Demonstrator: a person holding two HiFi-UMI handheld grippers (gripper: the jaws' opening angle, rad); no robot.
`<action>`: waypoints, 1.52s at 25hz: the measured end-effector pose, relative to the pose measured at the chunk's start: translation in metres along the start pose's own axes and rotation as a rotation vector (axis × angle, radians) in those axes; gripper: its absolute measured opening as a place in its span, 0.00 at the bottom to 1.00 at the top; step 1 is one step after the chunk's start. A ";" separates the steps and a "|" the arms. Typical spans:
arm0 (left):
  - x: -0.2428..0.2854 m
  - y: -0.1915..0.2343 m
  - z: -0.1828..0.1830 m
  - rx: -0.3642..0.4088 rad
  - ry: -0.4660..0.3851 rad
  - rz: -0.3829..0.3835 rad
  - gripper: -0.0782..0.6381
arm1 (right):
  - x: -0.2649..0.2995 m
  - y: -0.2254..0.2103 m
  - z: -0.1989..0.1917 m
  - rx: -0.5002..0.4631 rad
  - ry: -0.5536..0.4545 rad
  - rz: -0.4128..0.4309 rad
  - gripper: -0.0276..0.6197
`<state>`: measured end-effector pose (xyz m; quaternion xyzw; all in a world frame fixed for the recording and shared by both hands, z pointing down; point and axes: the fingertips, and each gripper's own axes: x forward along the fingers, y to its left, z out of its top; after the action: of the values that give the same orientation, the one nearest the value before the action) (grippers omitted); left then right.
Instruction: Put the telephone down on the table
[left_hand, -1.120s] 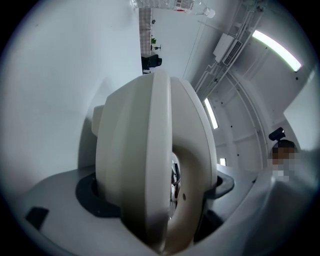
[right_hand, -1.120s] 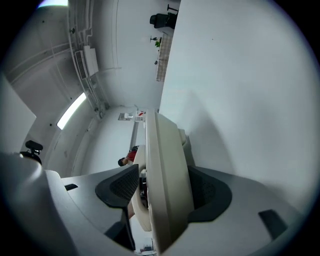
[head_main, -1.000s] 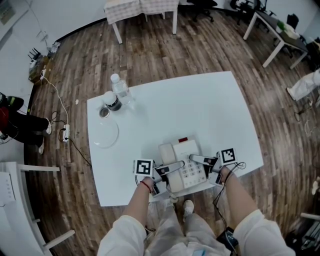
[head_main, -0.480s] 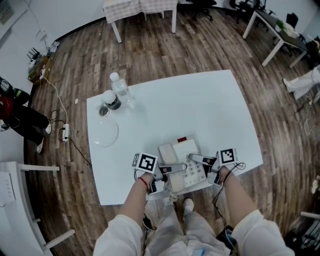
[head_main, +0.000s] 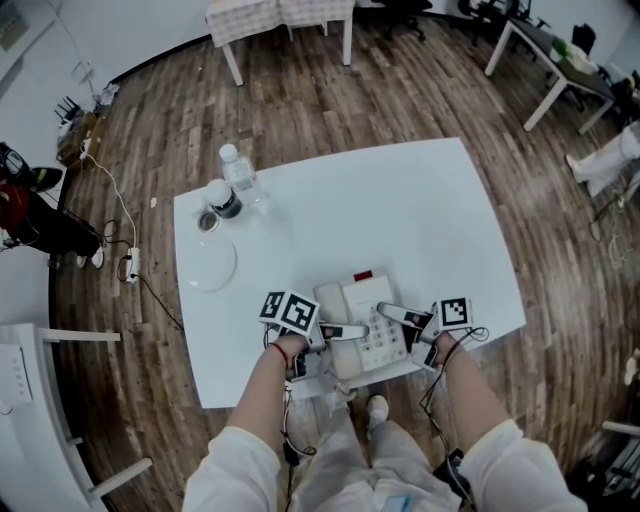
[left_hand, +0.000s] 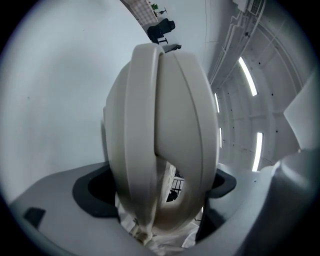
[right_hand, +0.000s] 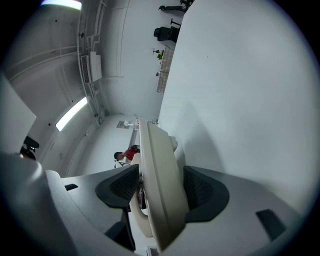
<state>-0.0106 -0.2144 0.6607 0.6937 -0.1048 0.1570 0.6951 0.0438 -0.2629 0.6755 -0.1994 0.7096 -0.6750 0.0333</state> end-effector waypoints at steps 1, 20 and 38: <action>-0.001 0.001 0.001 -0.011 -0.002 0.008 0.79 | 0.000 -0.001 0.001 0.008 -0.012 0.007 0.50; -0.007 0.013 -0.003 -0.112 0.050 0.129 0.79 | 0.005 0.000 0.011 -0.085 -0.075 -0.063 0.47; -0.028 0.032 -0.032 -0.033 0.352 0.312 0.80 | 0.011 0.010 0.007 -0.139 -0.059 -0.038 0.46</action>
<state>-0.0508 -0.1846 0.6795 0.6197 -0.0903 0.3794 0.6811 0.0337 -0.2735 0.6681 -0.2346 0.7496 -0.6183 0.0275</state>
